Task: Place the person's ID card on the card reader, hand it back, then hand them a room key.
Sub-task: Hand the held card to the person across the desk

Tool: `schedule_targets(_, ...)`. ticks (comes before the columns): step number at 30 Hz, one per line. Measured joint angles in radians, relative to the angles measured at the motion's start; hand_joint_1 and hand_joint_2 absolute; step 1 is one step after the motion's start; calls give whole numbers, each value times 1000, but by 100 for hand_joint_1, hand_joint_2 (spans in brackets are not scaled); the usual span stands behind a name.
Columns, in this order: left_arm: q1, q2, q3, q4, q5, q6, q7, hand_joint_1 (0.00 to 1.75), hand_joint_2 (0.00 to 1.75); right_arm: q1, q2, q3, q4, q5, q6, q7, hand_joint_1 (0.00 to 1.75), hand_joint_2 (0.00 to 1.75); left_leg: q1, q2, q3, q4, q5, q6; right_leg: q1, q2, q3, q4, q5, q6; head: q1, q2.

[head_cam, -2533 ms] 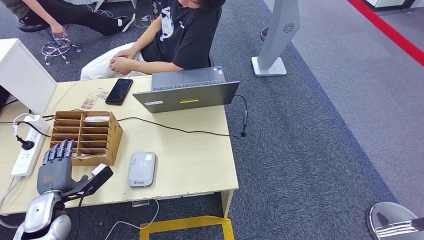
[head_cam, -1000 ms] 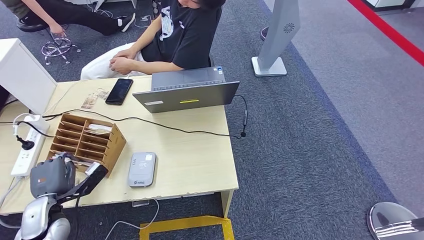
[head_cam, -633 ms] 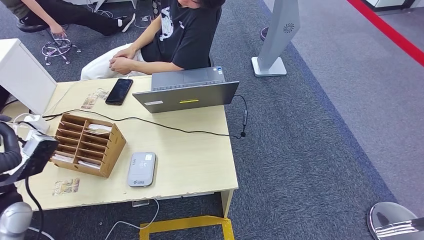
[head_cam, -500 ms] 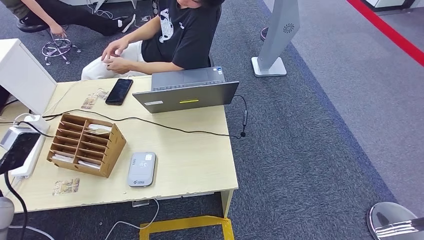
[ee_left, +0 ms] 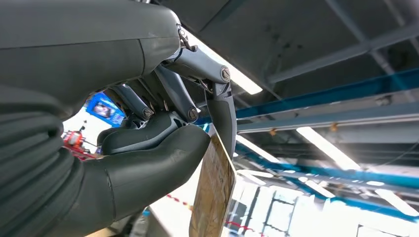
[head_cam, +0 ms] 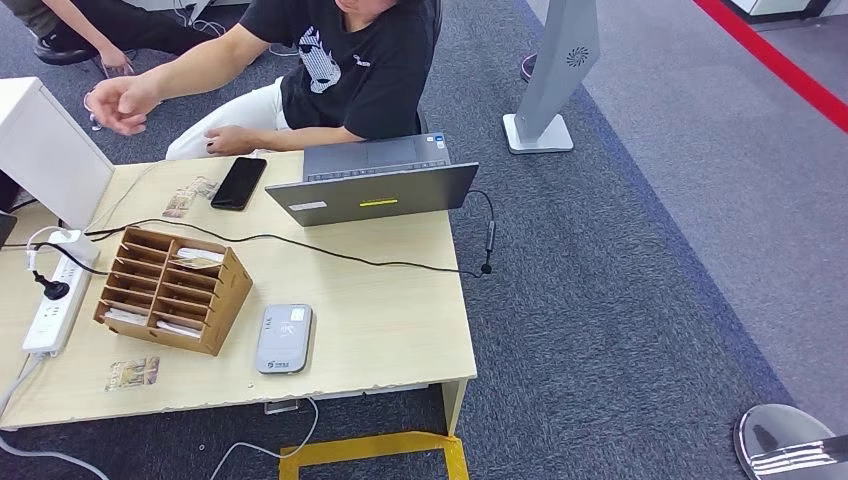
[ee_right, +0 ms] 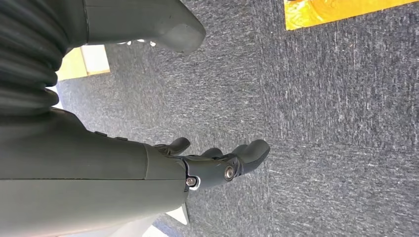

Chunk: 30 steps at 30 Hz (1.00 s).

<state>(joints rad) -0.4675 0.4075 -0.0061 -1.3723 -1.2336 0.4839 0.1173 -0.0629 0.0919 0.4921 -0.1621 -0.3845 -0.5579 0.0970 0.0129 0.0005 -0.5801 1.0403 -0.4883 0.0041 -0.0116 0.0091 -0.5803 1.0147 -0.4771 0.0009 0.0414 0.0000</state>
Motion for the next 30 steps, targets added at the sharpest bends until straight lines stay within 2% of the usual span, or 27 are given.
schedule_targets(7,-27,-9,0,80,-10,10,11,175,175,0,0,0,0,6,-2,0,0,175,0,0,0,0,0,0,0,0,0,0,0,0,0,0)
schedule_targets(11,-61,-90,-34,180,-45,40,-12,175,175,-2,0,2,0,10,-5,0,0,175,-1,0,0,0,0,0,0,0,0,0,0,0,0,0)
schedule_targets(15,-40,-146,-109,119,-88,44,-22,175,175,-2,0,2,0,6,-5,-4,0,175,-1,0,0,1,0,0,-1,0,0,-1,0,0,0,0)
schedule_targets(20,14,-194,-232,-12,-183,57,-24,175,175,-1,0,2,0,-1,-4,-8,0,175,-2,0,0,1,-1,1,-1,0,0,-1,0,1,0,0)
schedule_targets(24,34,-214,-310,-82,-215,57,-13,175,175,0,0,2,0,-3,-4,-14,0,175,-1,0,0,1,-1,1,-1,0,0,-1,0,1,0,0)
schedule_targets(30,35,-223,-339,-119,-209,57,-2,175,175,0,0,2,0,-5,-4,-20,0,175,-1,0,0,0,0,1,-1,0,0,0,0,1,0,0)
